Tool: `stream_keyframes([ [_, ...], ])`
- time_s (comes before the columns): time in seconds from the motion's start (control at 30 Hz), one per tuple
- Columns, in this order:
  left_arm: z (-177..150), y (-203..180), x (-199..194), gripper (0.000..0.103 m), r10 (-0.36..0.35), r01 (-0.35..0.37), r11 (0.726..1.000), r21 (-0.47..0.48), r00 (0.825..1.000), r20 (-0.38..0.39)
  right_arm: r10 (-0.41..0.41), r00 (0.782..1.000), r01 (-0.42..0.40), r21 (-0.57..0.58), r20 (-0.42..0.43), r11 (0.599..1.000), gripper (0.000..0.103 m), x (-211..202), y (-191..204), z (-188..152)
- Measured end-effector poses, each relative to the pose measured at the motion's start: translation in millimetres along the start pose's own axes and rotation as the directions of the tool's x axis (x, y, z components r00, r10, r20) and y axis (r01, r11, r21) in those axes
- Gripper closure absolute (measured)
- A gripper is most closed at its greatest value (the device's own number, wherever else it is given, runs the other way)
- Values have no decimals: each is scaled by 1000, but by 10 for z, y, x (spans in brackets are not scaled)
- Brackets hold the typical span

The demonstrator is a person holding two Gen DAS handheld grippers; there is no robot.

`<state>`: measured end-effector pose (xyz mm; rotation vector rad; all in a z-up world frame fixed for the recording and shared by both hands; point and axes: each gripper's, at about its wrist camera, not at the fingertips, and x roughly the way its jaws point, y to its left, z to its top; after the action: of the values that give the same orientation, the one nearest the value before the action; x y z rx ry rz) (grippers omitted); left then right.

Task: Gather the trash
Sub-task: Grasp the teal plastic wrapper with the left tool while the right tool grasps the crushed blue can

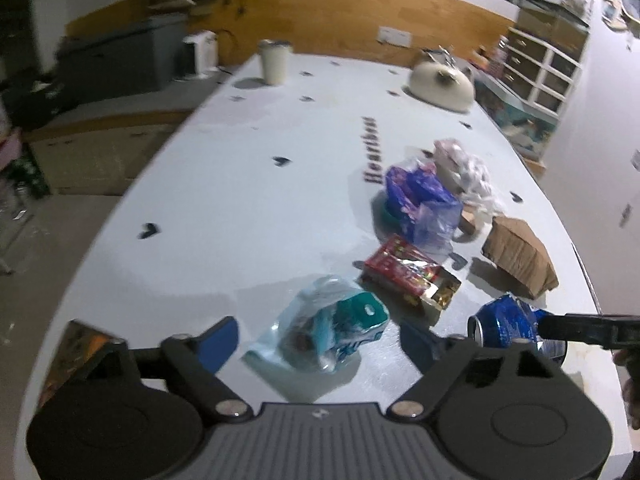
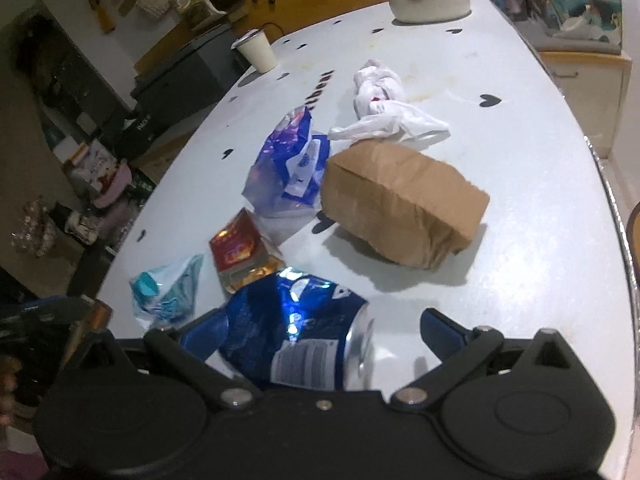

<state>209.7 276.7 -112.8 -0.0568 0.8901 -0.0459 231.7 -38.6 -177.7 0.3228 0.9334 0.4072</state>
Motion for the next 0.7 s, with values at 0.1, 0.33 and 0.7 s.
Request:
stream_keyframes([
  [0.1,50,-46,216,24,-11,13,999,49,1000,-28,15,1000,-15,-12,-8,1000,6,-62,49,9],
  [0.33,-32,-282,593,24,42,-18,942,336,997,-66,103,990,-112,-79,-100,991,9,-93,246,-39],
  [0.7,-23,-193,887,52,29,7,933,361,995,-94,60,979,-102,-214,-193,971,10,74,232,248],
])
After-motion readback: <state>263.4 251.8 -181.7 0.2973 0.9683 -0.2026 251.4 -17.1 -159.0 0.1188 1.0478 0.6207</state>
